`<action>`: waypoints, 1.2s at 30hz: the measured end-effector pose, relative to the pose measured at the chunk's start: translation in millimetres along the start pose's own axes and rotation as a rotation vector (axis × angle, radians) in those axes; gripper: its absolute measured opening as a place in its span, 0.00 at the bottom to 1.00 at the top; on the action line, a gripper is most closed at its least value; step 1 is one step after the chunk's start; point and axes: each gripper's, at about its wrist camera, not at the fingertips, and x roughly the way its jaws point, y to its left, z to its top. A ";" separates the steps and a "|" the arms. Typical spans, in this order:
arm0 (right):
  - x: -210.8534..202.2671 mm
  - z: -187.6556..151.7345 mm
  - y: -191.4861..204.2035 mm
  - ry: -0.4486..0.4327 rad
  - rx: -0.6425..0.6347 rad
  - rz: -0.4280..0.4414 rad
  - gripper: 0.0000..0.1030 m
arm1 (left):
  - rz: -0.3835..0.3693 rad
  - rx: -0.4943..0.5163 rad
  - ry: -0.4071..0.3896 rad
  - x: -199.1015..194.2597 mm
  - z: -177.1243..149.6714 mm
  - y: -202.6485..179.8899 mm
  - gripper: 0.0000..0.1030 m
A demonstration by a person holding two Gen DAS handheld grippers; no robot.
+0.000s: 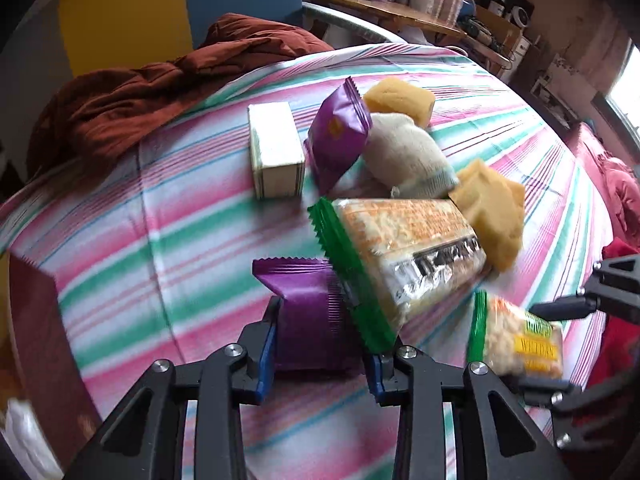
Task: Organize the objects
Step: 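Grasp the purple snack packet with the left gripper while the right grasps the WEIDAN snack bag, then carry the purple packet and WEIDAN bag into the gold tray and open both grippers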
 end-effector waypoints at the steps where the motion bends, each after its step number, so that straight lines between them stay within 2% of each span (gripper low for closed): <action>1: 0.2 -0.6 3.1 0.000 -0.002 0.000 0.54 | -0.002 -0.009 -0.001 -1.7 -3.9 -0.5 0.35; 9: -1.0 4.8 12.0 0.002 -0.023 -0.004 0.54 | -0.038 -0.048 -0.015 -25.3 -46.1 -5.2 0.33; 24: -14.3 11.3 24.7 0.000 -0.064 -0.032 0.51 | -0.066 0.018 -0.068 -62.7 -118.5 -30.4 0.33; 31: -26.5 15.2 24.0 -0.036 -0.034 -0.096 0.47 | -0.054 0.055 -0.086 -68.4 -128.6 -33.9 0.33; 36: -40.4 18.5 16.4 -0.089 0.019 -0.098 0.46 | -0.059 0.062 -0.100 -72.6 -134.1 -33.3 0.33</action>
